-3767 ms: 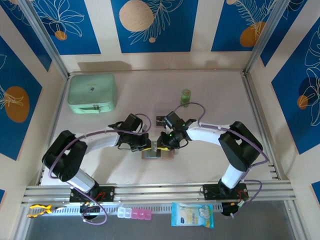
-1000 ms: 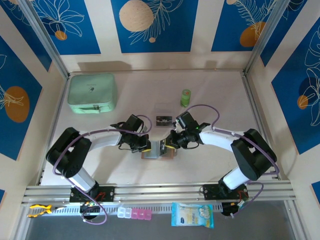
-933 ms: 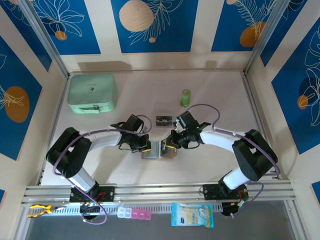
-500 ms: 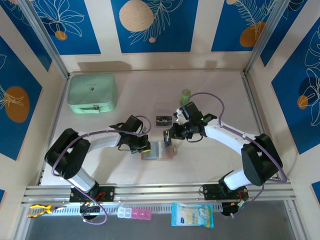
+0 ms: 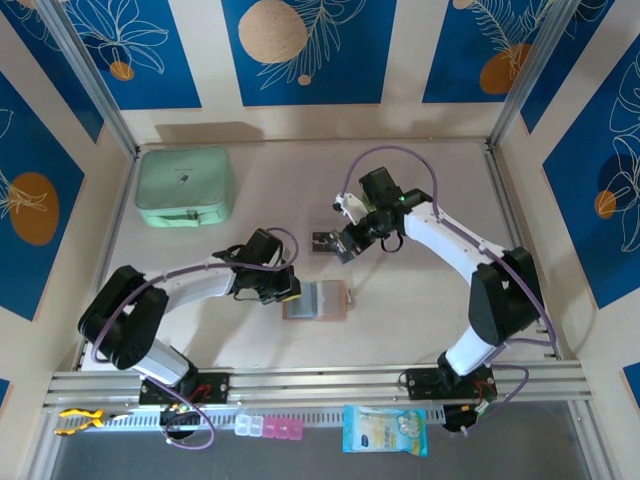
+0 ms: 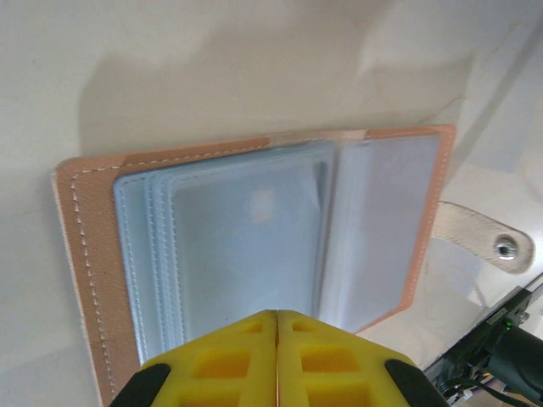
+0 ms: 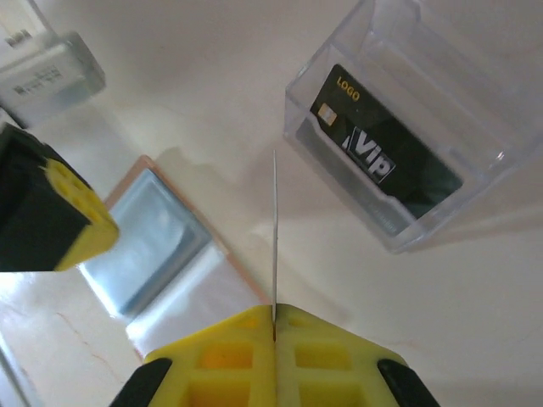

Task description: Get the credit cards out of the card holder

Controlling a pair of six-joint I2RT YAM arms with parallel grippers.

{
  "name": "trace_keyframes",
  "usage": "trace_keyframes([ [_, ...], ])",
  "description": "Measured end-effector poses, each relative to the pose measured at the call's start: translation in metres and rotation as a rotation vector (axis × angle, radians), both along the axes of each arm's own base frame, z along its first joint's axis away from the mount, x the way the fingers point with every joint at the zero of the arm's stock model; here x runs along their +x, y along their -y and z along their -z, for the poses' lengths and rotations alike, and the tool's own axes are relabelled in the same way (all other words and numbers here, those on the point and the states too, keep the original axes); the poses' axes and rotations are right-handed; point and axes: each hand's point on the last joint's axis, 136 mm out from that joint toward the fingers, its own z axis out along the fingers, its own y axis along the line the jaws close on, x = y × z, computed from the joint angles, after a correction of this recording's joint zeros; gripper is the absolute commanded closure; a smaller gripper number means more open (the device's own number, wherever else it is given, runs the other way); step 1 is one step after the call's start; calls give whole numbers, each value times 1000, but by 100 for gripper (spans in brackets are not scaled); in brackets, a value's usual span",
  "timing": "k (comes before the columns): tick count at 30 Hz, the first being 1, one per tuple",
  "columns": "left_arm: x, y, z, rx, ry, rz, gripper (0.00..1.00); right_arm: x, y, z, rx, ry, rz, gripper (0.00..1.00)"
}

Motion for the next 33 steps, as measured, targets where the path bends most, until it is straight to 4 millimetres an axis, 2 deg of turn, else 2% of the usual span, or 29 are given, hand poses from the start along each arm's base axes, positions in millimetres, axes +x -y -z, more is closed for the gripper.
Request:
trace_keyframes([
  [9,4,-13,-18,-16,77,-42,91,41,-9,7,-184,175,-314,100],
  [17,8,-38,-21,-9,104,-115,90,67,-18,21,-254,192,-462,100],
  [22,8,-47,-18,-2,97,-141,90,71,-22,25,-267,183,-509,99],
  [27,9,-49,-17,-1,95,-148,90,65,-21,33,-279,150,-539,92],
  [30,9,-49,-17,-2,95,-147,89,63,-21,35,-282,142,-544,84],
  [33,9,-49,-17,-2,94,-147,89,61,-20,35,-285,138,-549,83],
])
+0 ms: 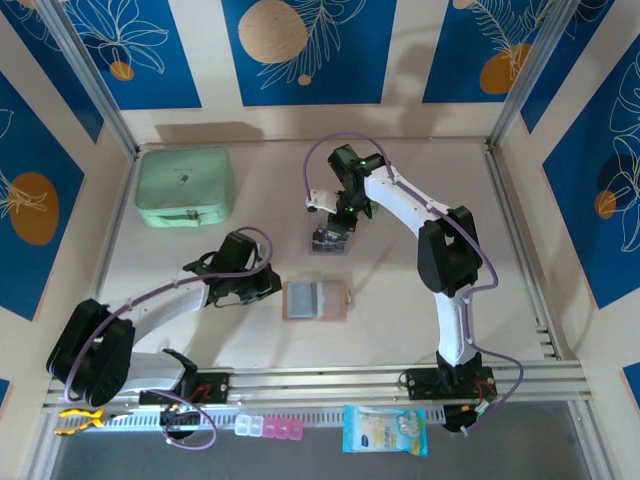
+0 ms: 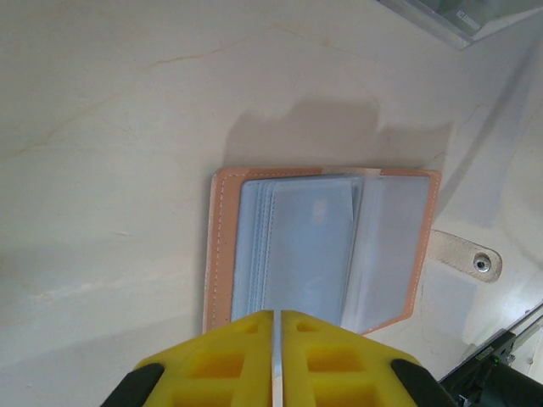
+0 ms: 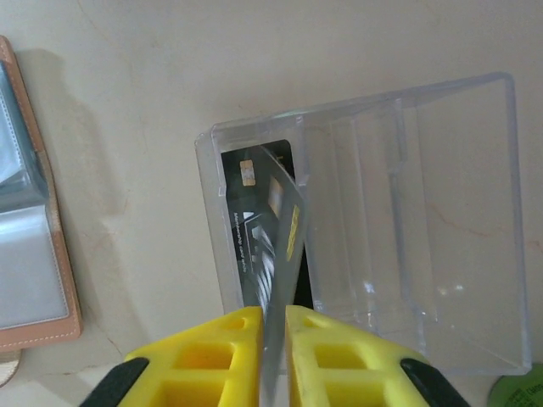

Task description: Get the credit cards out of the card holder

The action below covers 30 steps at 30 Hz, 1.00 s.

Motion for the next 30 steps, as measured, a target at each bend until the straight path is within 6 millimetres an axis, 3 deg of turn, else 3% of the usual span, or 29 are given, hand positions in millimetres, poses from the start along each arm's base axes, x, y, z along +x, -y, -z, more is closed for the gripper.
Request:
trace_keyframes([
  [7,-2,3,8,-6,-31,13,89,-6,-3,-5,-1,8,22,82],
  [18,-5,7,21,-7,-77,30,92,-49,-29,-37,136,-2,277,83],
  [30,-14,10,30,-4,-94,54,98,-91,-37,1,228,-198,824,83],
])
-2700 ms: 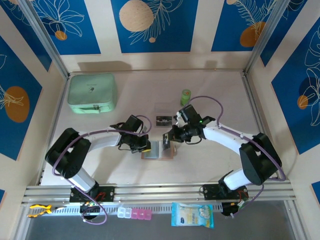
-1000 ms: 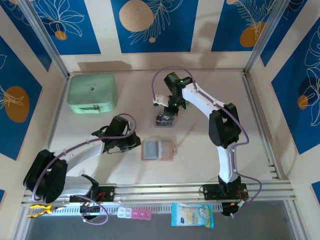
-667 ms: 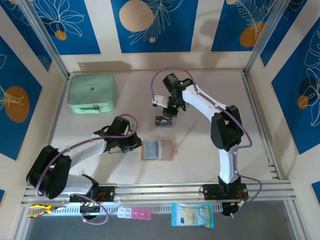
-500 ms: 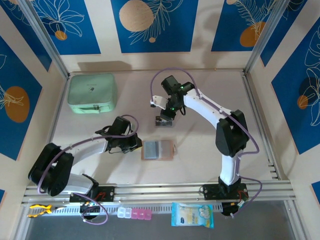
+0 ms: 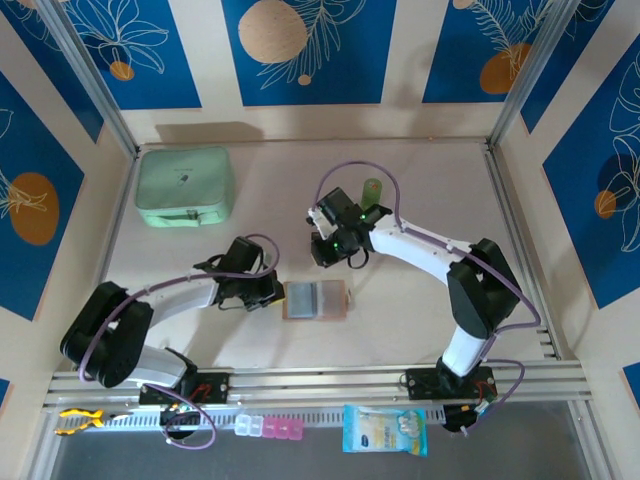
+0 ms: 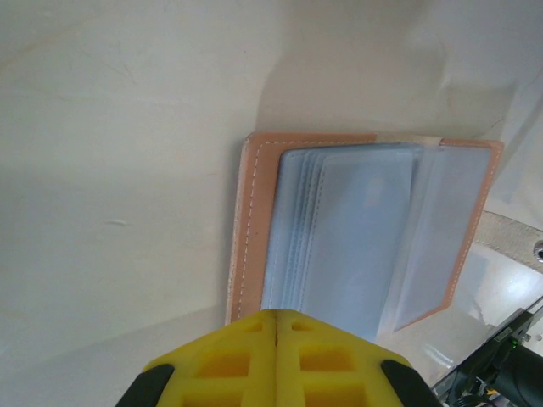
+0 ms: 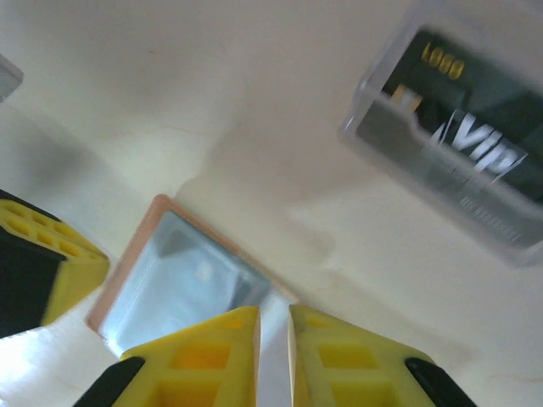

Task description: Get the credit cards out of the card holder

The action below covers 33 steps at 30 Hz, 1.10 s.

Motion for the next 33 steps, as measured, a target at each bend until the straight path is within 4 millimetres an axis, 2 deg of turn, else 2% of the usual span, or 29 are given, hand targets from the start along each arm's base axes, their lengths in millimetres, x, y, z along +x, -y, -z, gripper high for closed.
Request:
trace_keyframes([
  [6,-6,1,7,5,-10,11,99,-20,-9,6,77,-117,157,82],
  [10,-9,2,13,12,-21,19,99,-28,-17,8,140,-198,213,71],
  [18,-9,2,18,17,-28,21,100,-58,-25,35,233,-374,264,56],
  [26,-9,2,18,20,-27,23,100,-67,-42,36,343,-451,267,55],
  [33,-9,2,19,22,-27,22,100,-71,-52,44,357,-485,260,55],
])
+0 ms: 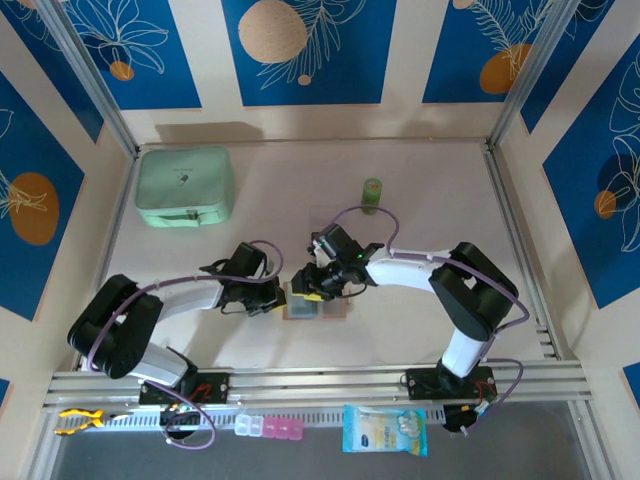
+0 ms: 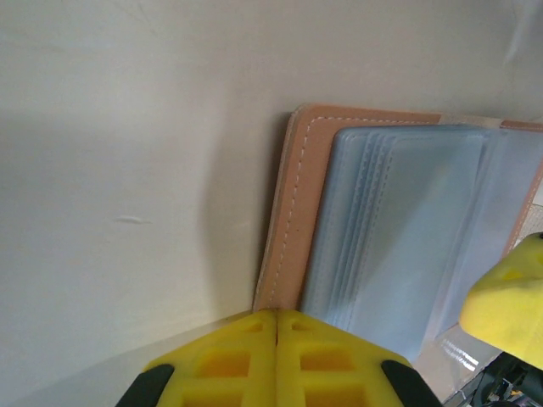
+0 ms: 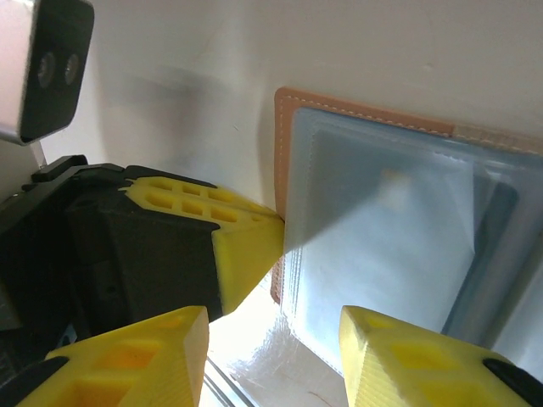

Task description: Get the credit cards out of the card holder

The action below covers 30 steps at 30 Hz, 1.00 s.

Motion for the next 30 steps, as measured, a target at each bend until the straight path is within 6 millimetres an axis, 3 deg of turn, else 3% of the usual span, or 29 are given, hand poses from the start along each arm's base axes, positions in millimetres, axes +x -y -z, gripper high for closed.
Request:
trace_keyframes([
  [13,0,0,0,3,2,0,100,-2,11,18,-78,-28,22,56],
  [30,0,-7,-1,44,5,-9,99,-4,29,23,-126,-22,54,56],
])
